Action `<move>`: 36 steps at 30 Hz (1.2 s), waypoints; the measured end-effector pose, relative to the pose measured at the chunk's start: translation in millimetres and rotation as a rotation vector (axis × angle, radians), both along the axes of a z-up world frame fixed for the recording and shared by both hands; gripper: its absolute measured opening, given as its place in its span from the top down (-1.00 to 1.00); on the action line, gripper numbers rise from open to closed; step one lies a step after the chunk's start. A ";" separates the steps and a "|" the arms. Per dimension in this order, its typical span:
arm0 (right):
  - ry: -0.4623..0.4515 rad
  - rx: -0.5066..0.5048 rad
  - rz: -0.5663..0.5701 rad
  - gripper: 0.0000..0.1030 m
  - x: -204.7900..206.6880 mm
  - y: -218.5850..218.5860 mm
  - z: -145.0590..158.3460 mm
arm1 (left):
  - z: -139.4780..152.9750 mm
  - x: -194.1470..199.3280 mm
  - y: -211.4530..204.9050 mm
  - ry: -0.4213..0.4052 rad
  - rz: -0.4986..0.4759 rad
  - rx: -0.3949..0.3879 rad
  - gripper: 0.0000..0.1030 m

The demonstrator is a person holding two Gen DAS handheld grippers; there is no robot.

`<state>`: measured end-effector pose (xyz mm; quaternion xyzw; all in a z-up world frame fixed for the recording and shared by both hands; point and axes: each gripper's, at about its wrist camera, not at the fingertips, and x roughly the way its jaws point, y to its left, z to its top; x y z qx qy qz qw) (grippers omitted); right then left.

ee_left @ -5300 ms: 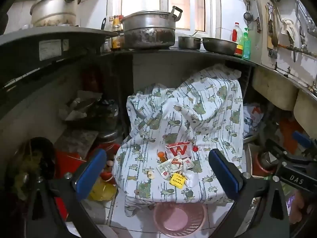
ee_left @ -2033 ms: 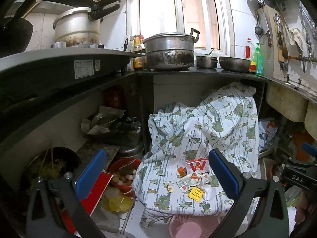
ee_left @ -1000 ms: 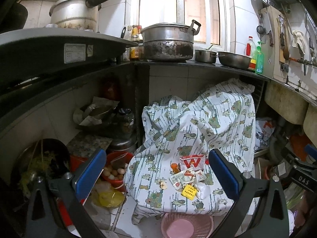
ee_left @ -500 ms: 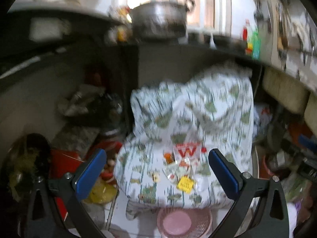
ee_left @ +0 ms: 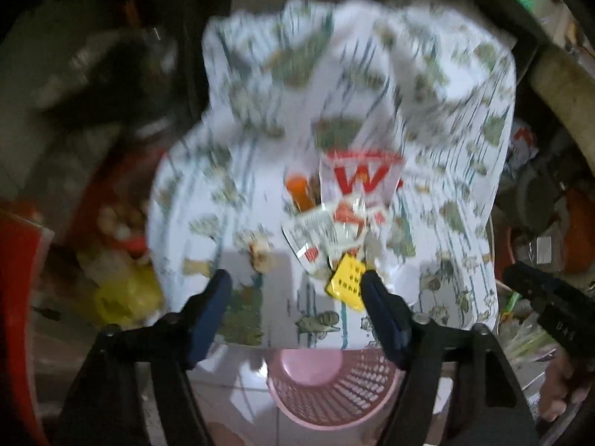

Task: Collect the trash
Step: 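Grasp the white tissue with the right tool while the left tool approaches the packets, then grasp the chicken-wing snack packet with the left tool while the right tool holds the tissue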

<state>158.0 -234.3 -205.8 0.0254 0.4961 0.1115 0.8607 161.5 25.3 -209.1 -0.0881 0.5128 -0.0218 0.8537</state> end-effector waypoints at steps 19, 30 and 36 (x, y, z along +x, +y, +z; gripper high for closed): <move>0.253 -0.027 0.072 0.03 70.7 75.7 -129.5 | -52.0 48.1 6.7 0.163 0.071 0.042 -0.56; 0.161 0.178 -0.012 0.86 43.0 19.6 -74.3 | -65.4 44.0 -27.8 0.198 -0.055 -0.098 -0.57; 0.156 0.172 -0.077 0.86 19.2 -22.9 -61.8 | -83.4 51.2 -62.9 0.219 -0.118 -0.079 -0.56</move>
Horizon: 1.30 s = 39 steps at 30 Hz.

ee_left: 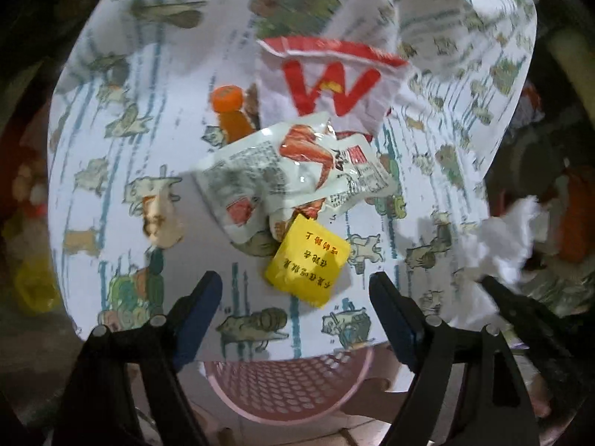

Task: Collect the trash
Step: 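Grasp the chicken-wing snack packet with the left tool while the right tool holds the tissue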

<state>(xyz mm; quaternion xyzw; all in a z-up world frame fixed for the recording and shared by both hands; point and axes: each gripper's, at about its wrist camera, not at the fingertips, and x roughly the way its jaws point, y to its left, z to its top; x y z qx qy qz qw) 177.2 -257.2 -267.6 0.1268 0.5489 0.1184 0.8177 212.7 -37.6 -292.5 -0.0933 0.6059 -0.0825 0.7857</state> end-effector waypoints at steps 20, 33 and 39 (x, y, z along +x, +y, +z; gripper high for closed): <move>0.004 -0.038 -0.054 0.86 5.5 -21.7 -0.2 | -21.9 -3.4 -40.9 -0.056 -0.119 0.106 0.99; 0.023 -0.033 -0.111 0.86 5.0 -37.6 -2.8 | -17.0 7.0 -20.4 -0.054 0.023 0.048 -0.28; 0.039 -0.025 -0.146 0.86 9.9 -48.6 -6.4 | -12.0 30.5 -12.1 -0.060 0.075 0.116 -0.29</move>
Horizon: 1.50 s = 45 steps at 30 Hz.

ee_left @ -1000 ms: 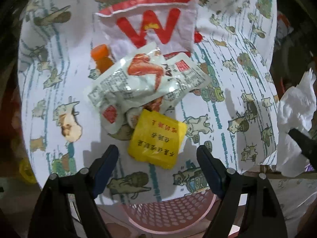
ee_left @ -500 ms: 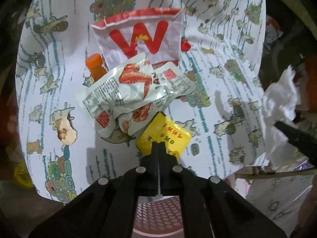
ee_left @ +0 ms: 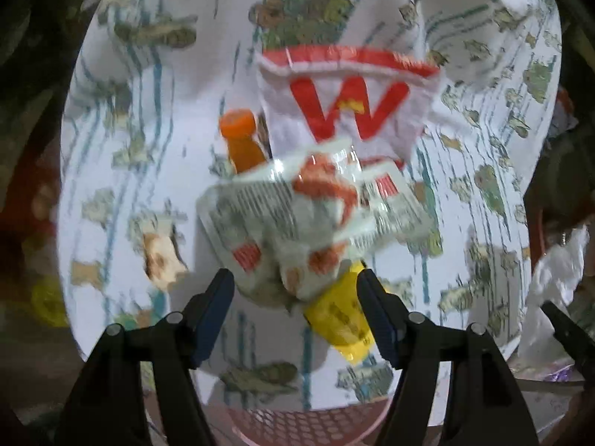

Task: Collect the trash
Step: 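Grasp the chicken-wing snack packet with the left tool while the right tool holds the tissue, then carry the packet and tissue down over the pink mesh basket with both tools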

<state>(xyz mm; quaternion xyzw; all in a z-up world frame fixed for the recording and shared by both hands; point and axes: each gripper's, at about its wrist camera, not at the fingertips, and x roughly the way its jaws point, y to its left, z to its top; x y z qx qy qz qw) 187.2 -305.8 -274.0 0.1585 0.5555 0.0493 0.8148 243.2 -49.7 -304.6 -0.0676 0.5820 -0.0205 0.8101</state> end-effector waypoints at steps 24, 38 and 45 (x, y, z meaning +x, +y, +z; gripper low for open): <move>0.026 -0.020 0.029 0.86 36.9 13.7 -14.3 | -22.8 81.1 10.8 0.090 -0.200 -0.237 -1.00; 0.037 -0.019 0.023 0.86 34.4 9.4 -16.0 | -29.3 28.8 -10.8 0.138 -0.341 -0.111 -0.59; 0.028 -0.059 0.043 0.86 28.1 12.7 -13.8 | -25.7 23.8 1.0 0.114 -0.293 -0.053 -0.11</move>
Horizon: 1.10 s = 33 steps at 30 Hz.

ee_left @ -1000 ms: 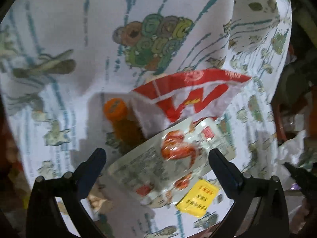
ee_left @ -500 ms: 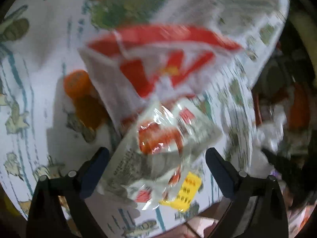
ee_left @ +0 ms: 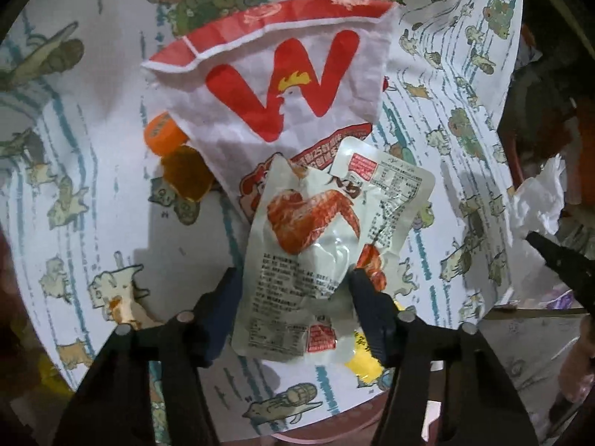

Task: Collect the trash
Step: 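Carry the packet and tissue down over the pink mesh basket with both tools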

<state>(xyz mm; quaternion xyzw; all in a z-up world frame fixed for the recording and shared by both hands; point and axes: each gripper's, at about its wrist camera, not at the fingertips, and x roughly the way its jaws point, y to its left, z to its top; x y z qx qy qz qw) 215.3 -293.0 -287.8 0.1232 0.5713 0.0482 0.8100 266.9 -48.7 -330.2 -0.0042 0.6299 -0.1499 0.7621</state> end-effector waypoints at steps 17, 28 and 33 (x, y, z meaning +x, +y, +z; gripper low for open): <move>-0.097 0.029 0.069 0.86 -29.3 9.4 35.5 | 100.8 -68.5 18.5 -0.181 0.102 -0.043 -0.11; -0.152 0.050 0.207 0.86 -81.5 54.9 71.0 | 124.6 -140.9 33.1 -0.192 0.216 -0.114 -0.11; -0.099 0.026 0.267 0.86 -99.7 74.6 52.2 | 100.7 -154.7 26.1 -0.147 0.187 -0.084 -0.11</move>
